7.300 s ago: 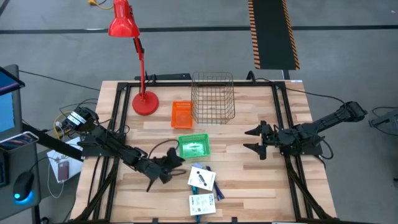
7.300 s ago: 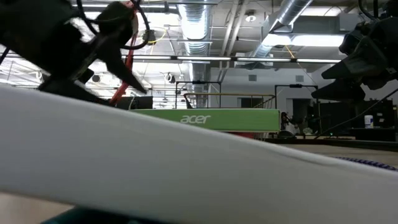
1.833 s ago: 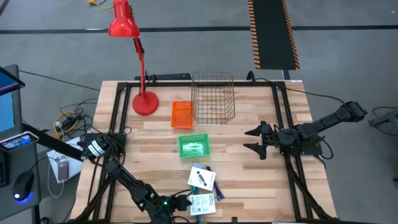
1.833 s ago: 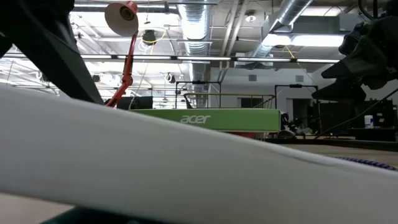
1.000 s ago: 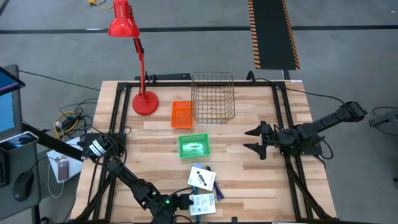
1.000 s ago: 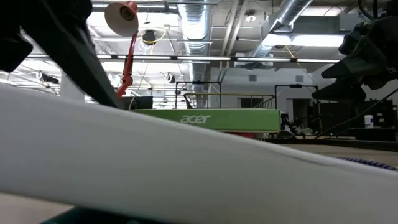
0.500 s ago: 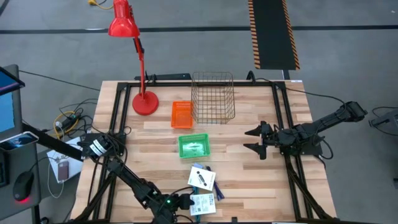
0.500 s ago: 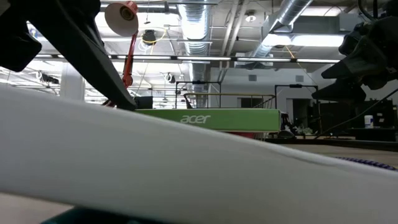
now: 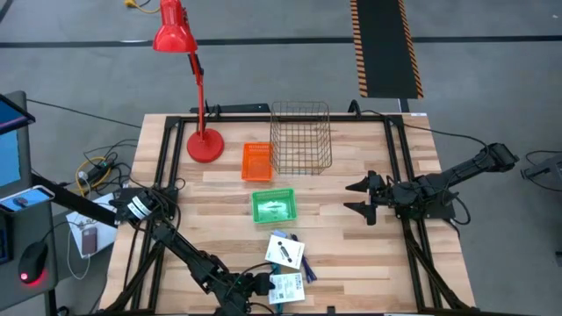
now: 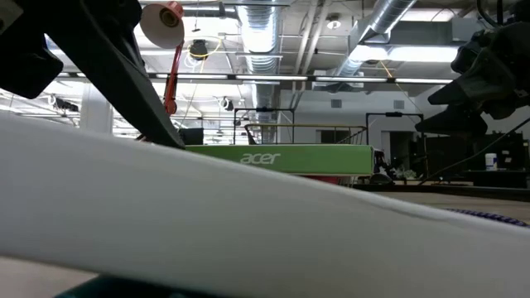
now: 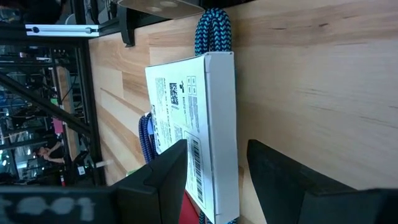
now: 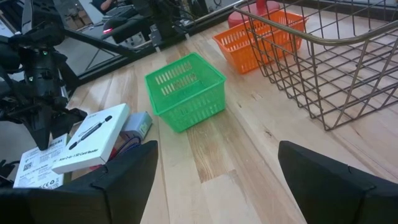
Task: Pick and place items into bin
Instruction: Put the top card reader box into the green bin
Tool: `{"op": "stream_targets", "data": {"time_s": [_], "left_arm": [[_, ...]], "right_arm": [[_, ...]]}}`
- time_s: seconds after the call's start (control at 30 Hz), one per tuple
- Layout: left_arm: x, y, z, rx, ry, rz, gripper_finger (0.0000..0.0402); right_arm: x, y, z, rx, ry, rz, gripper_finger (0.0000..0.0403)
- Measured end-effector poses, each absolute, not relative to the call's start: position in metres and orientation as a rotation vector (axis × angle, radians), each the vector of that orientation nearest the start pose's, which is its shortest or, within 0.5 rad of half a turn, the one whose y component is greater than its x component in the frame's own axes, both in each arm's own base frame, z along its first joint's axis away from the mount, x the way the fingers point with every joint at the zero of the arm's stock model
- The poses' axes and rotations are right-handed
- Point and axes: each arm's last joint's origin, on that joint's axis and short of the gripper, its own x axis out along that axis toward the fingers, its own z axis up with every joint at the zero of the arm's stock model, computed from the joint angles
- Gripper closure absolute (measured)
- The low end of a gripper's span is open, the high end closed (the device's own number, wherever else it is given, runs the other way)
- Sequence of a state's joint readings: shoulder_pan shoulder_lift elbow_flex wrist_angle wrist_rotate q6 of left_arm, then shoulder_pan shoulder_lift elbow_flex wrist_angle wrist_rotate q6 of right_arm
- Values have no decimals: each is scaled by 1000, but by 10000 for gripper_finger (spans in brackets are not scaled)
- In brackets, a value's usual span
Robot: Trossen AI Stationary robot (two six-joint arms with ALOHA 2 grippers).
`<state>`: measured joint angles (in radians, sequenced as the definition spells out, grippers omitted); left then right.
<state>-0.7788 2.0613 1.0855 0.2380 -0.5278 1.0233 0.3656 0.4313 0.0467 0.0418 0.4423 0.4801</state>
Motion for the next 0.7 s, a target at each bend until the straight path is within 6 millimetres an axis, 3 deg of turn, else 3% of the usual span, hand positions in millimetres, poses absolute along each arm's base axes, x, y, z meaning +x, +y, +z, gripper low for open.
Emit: {"op": "stream_targets", "data": {"time_s": [0.7], "left_arm": [[296,-269,104,1430,429,-552,241]], "right_arm": [[115,31,146,341,289,-149,76]]}}
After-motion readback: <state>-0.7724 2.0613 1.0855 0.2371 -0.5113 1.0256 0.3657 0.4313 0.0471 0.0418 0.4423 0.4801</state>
